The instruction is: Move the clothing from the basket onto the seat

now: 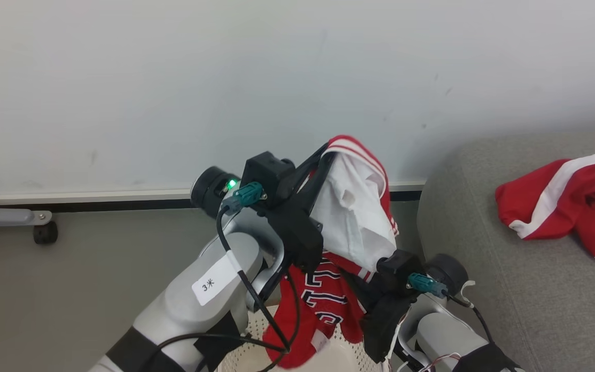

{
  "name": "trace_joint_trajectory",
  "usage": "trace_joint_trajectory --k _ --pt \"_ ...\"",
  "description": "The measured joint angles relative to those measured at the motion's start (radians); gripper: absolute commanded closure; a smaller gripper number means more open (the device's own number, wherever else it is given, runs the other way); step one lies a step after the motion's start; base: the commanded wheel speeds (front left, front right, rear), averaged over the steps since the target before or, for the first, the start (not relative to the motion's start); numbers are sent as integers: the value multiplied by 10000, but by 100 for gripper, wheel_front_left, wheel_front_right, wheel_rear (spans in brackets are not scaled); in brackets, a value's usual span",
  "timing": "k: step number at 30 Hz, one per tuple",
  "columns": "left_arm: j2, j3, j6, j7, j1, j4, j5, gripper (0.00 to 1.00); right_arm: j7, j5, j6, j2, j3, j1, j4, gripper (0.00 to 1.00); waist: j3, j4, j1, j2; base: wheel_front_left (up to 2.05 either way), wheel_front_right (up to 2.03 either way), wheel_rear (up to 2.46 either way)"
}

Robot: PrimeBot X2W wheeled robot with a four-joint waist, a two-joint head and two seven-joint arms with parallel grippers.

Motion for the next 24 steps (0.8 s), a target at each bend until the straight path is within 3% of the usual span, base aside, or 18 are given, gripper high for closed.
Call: trace_joint_trajectory --k 2,4,5,6,8,9,24 --pt "48 42 8 12 199 180 -65 82 -8 165 0 -50 0 0 -71 100 12 -80 0 0 0 0 0" --pt "134 79 56 13 402 347 -75 81 -19 222 0 -159 2 0 -155 100 25 -167 0 0 0 0 0" --pt "176 107 84 12 493 416 -92 53 -38 259 0 -236 0 0 -207 100 32 -215 0 0 0 0 0" --pt "232 151 86 12 581 462 -148 53 -86 291 0 -309 -6 0 -259 100 38 -264 0 0 0 0 0" --pt "305 196 92 10 733 562 -174 27 -92 320 0 -453 -48 -3 -382 100 53 -368 0 0 0 0 0" --pt "326 213 94 0 815 579 -180 0 -92 366 0 -500 -65 -11 -447 100 60 -421 0 0 0 0 0" --pt "443 151 -12 -196 1969 495 -420 0 -102 487 0 -1417 -813 -212 -1544 100 106 -1295 0 0 0 0 0"
